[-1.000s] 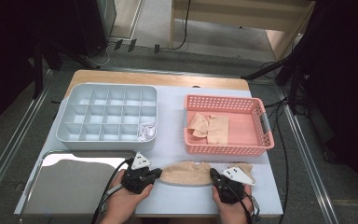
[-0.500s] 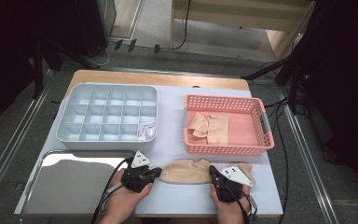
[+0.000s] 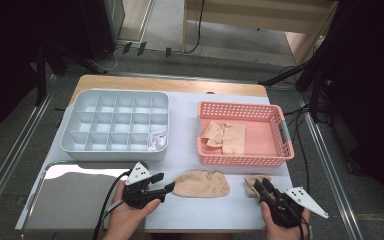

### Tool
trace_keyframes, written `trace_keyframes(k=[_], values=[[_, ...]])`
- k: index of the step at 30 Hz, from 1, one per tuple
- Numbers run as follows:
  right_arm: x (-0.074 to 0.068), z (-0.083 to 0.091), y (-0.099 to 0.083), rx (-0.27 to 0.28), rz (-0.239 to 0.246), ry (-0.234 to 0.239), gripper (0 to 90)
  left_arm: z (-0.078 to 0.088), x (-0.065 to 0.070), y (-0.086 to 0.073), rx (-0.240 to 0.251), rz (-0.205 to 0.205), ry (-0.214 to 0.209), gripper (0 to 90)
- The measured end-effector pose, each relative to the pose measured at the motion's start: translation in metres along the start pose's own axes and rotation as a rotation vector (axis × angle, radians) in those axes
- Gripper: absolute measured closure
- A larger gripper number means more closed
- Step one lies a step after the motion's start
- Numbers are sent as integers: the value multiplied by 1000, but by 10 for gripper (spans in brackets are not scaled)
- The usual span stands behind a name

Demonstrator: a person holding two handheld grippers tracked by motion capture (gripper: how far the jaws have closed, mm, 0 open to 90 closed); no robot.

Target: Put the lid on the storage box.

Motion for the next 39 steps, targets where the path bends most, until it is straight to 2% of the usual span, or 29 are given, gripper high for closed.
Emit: trace_keyframes(k=[2,4,6,8,10,11,13,15,17,19,22,24,26,28,29,31,33,35,38,39], values=[[10,0,-4,-17,2,-26,616,5,0,-1,15,4,-3,459],[12,-5,-9,-50,-9,-13,536,8,0,-2,24,9,-7,462],[12,-14,-15,-102,37,-47,455,10,-1,-3,25,8,-5,464],[10,-22,-21,-134,63,-80,387,10,0,-4,26,11,-10,466],[8,-27,-24,-156,76,-93,377,9,-1,-6,17,7,-7,467],[7,-28,-25,-169,92,-115,396,9,-1,-8,12,7,-7,468],[6,-30,-29,-188,152,-180,458,8,-1,-9,8,10,-5,468],[3,-32,-32,-197,233,-236,552,8,-1,-10,3,10,-6,470],[2,-32,-32,-196,255,-265,645,9,-1,-10,2,9,-7,471],[3,-31,-31,-190,247,-278,758,9,-2,-10,3,13,-3,474],[8,-27,-28,-168,194,-248,816,10,-2,-10,8,13,1,477],[6,-22,-24,-136,190,-224,825,11,-2,-9,12,17,0,478],[-2,-15,-19,-101,204,-178,824,11,-3,-9,14,15,-3,479],[-18,-7,-15,-62,223,-123,824,11,-3,-9,14,16,-5,481],[-25,-5,-14,-51,240,-93,824,10,-3,-9,12,17,-3,481],[-45,-4,-15,-42,309,-19,823,11,-2,-9,9,12,-6,480],[-64,-5,-21,-60,372,44,823,11,-1,-9,12,7,-8,481],[-83,-10,-30,-82,415,129,822,11,-1,-9,13,9,-9,481],[-101,-19,-41,-116,463,189,819,11,-1,-9,14,9,-10,481],[-105,-22,-44,-138,461,207,814,11,-1,-9,15,9,-12,481]])
Point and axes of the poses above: each handheld gripper's, and its own axes: z roughly backward along the jaws, y roughly out of its top, x roughly to its right, the point moved 4 cm from there along -z, roughly forward along the jaws, and after that the axes turned 1 degree about -z, right-handed, at the moved point
